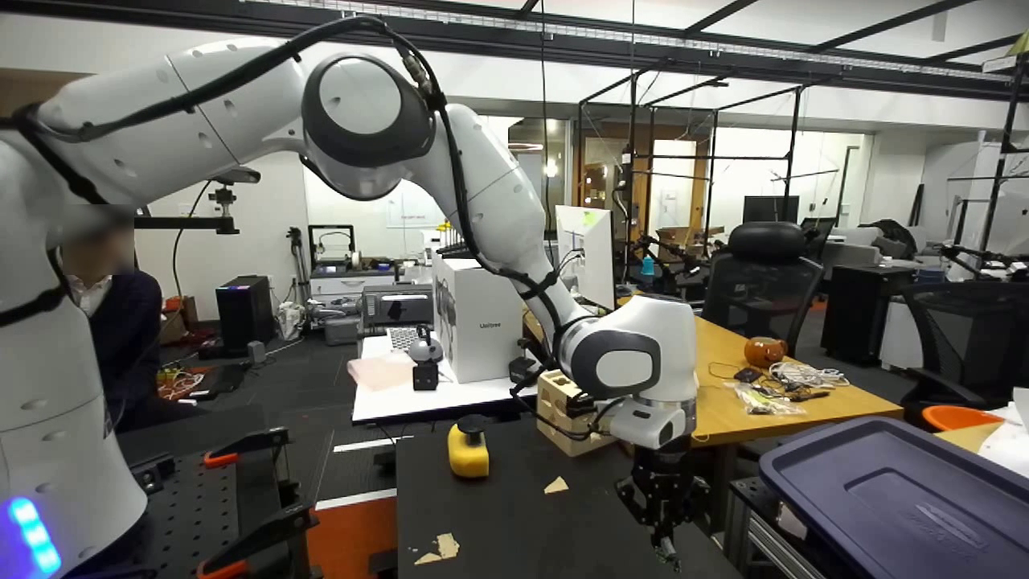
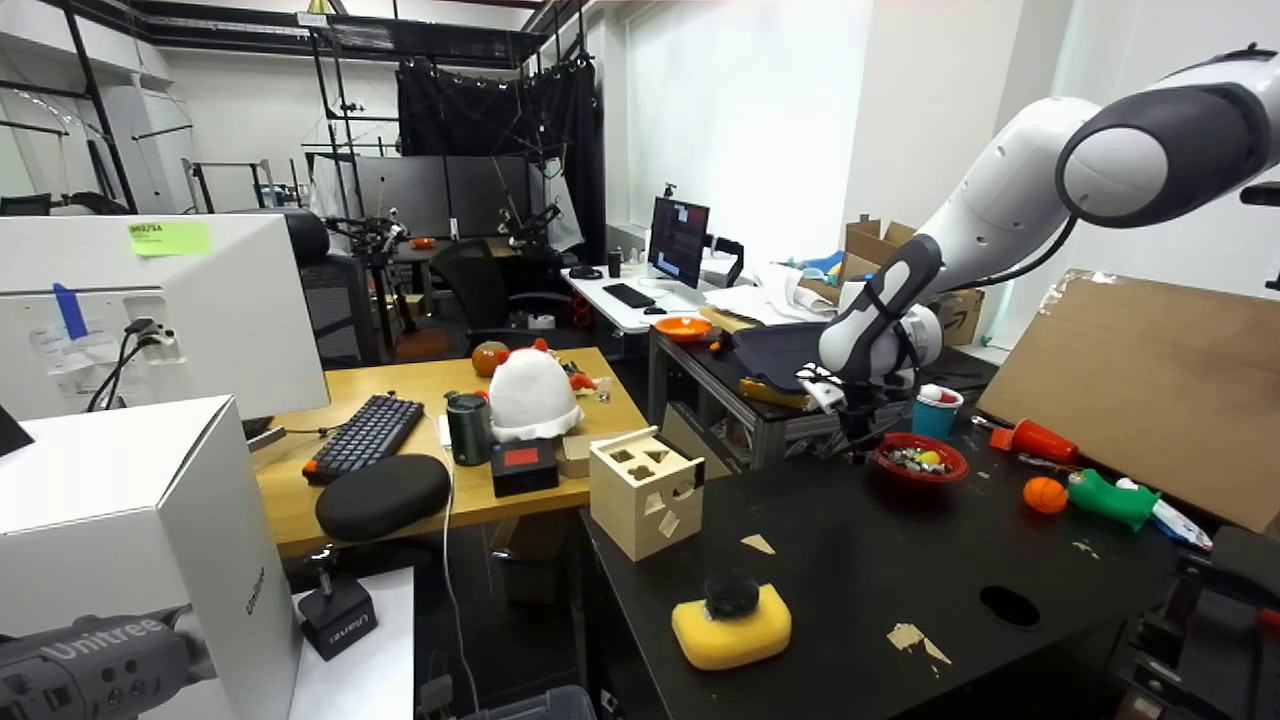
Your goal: Pick up the sweets from the table and put them in the bowl
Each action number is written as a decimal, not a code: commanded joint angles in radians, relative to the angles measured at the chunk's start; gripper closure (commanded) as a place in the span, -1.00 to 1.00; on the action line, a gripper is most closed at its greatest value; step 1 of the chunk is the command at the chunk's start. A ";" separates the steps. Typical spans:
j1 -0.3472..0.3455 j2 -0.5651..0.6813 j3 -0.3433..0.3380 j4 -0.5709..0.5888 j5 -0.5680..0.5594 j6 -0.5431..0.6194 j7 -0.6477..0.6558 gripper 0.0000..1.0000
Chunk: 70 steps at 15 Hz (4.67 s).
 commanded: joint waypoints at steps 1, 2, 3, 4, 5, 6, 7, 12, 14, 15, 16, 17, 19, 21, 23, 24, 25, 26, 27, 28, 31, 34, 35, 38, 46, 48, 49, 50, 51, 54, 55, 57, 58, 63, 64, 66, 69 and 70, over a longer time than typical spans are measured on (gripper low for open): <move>-0.037 -0.085 0.004 -0.087 0.024 0.018 0.017 0.93; -0.053 -0.092 0.004 -0.091 0.031 0.017 0.017 0.93; -0.065 -0.101 0.004 -0.098 0.037 0.016 0.018 0.93; -0.079 -0.107 0.003 -0.104 0.044 0.017 0.020 0.93; -0.093 -0.113 0.005 -0.109 0.054 0.017 0.021 0.93; -0.105 -0.116 0.005 -0.113 0.063 0.019 0.023 0.93; -0.109 -0.117 -0.005 -0.118 0.069 0.022 0.036 0.93; -0.106 -0.103 -0.046 -0.125 0.060 0.039 0.125 0.21; -0.095 -0.100 -0.047 -0.131 0.055 0.049 0.149 -0.06; -0.091 -0.104 -0.040 -0.138 0.052 0.051 0.146 -0.20; -0.082 -0.107 -0.039 -0.145 0.048 0.052 0.151 -0.37; -0.075 -0.111 -0.034 -0.154 0.045 0.054 0.142 -0.50; -0.064 -0.124 -0.012 -0.174 0.044 0.061 0.115 -0.80; -0.066 -0.141 0.025 -0.194 0.052 0.081 0.074 -1.00; -0.080 -0.161 0.075 -0.216 0.063 0.106 0.016 -1.00; -0.092 -0.175 0.104 -0.231 0.070 0.116 -0.025 -1.00; -0.109 -0.190 0.138 -0.246 0.077 0.123 -0.079 -1.00; -0.134 -0.209 0.178 -0.263 0.086 0.119 -0.149 -1.00; -0.150 -0.222 0.207 -0.276 0.093 0.107 -0.211 -1.00; -0.171 -0.229 0.236 -0.282 0.107 0.090 -0.276 -1.00; -0.226 -0.264 0.303 -0.331 0.152 0.050 -0.480 -1.00; -0.257 -0.301 0.325 -0.390 0.191 -0.017 -0.676 -1.00; -0.260 -0.320 0.324 -0.421 0.202 -0.039 -0.741 -1.00; -0.251 -0.376 0.299 -0.499 0.211 -0.118 -0.918 -1.00; -0.065 -0.552 0.156 -0.602 0.062 -0.295 -1.120 -1.00; -0.012 -0.585 0.122 -0.592 -0.011 -0.335 -1.113 -1.00; 0.010 -0.599 0.110 -0.586 -0.047 -0.349 -1.113 -1.00; 0.027 -0.615 0.102 -0.584 -0.077 -0.363 -1.116 -1.00; 0.046 -0.629 0.091 -0.583 -0.114 -0.368 -1.109 -1.00; 0.078 -0.666 0.082 -0.585 -0.211 -0.379 -1.121 -1.00; 0.085 -0.676 0.081 -0.587 -0.238 -0.376 -1.126 -1.00; 0.093 -0.702 0.085 -0.602 -0.290 -0.354 -1.142 -1.00; 0.099 -0.716 0.085 -0.612 -0.317 -0.342 -1.148 -1.00; 0.108 -0.787 0.093 -0.662 -0.422 -0.247 -1.225 -1.00; 0.106 -0.798 0.095 -0.671 -0.436 -0.223 -1.246 -1.00; 0.092 -0.815 0.105 -0.690 -0.434 -0.159 -1.296 -1.00; 0.064 -0.829 0.121 -0.719 -0.392 -0.054 -1.398 -1.00; 0.051 -0.831 0.129 -0.729 -0.369 -0.016 -1.440 -1.00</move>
